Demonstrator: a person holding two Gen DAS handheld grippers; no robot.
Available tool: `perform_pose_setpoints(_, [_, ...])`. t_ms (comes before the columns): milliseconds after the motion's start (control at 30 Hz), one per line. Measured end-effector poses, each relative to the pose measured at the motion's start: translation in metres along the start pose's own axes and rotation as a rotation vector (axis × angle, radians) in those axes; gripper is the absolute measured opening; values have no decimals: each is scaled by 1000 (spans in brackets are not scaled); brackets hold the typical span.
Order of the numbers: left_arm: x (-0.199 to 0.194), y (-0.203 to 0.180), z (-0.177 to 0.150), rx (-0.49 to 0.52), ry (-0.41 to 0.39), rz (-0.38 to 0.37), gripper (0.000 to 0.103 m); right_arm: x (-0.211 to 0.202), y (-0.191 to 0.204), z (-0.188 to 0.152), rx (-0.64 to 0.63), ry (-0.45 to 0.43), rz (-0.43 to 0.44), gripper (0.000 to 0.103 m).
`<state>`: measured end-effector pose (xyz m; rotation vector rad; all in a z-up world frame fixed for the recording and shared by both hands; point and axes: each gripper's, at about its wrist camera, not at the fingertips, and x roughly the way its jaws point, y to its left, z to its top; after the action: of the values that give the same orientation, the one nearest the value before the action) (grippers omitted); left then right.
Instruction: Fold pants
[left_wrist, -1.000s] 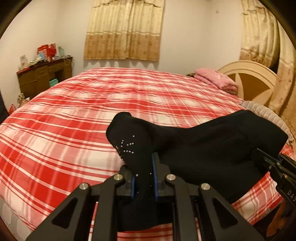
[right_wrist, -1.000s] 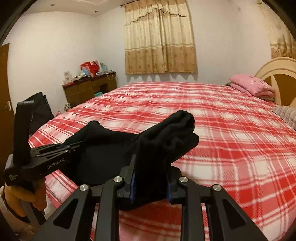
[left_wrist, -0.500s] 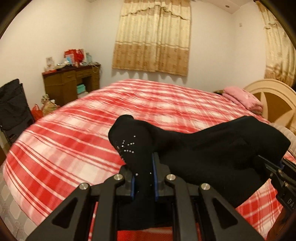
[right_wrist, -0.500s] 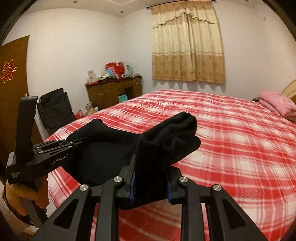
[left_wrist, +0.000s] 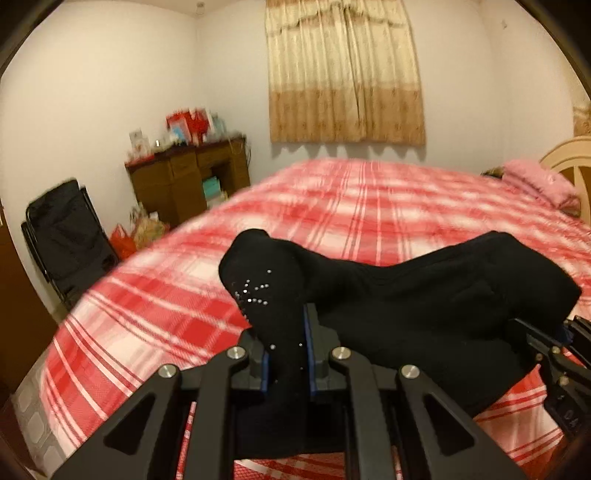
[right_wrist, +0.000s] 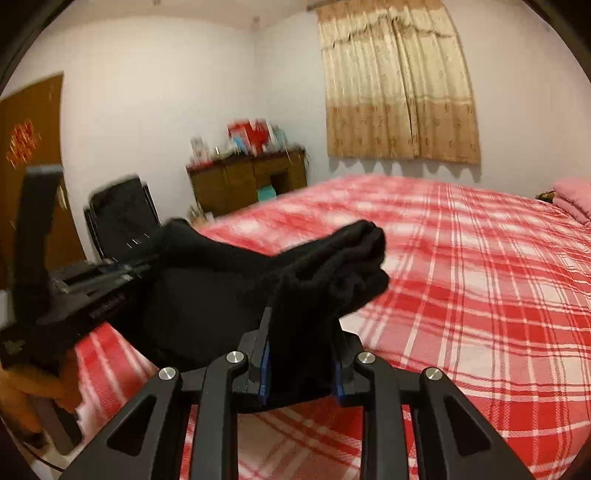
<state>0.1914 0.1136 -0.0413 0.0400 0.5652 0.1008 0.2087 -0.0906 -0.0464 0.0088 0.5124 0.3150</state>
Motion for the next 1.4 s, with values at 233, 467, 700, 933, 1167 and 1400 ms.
perform_pose_setpoints(233, [23,-10,-31,74,99,32,28,34,-18,-26,19,139,-35,28])
perform_pose_setpoints(467, [18,23,-43,16,137,92,102,39,-28,-27,36,186,-71,57])
perform_pose_setpoints(700, [-1,89,-57,-219,205,35,103,18,-47,-34,163,147,-15,66])
perform_pose_setpoints(933, [-18,81,-57,-188,170,78,103,-37,-30,-29,110,-40,-108,66])
perform_pose_setpoints(1167, [-30,105,-47,-208,88,56,102,-43,7,-12,-10,-61,6,66])
perform_pose_setpoints(1400, [15,87,-48,-200,211,-114,81,-8,20,9,43,12,143,64])
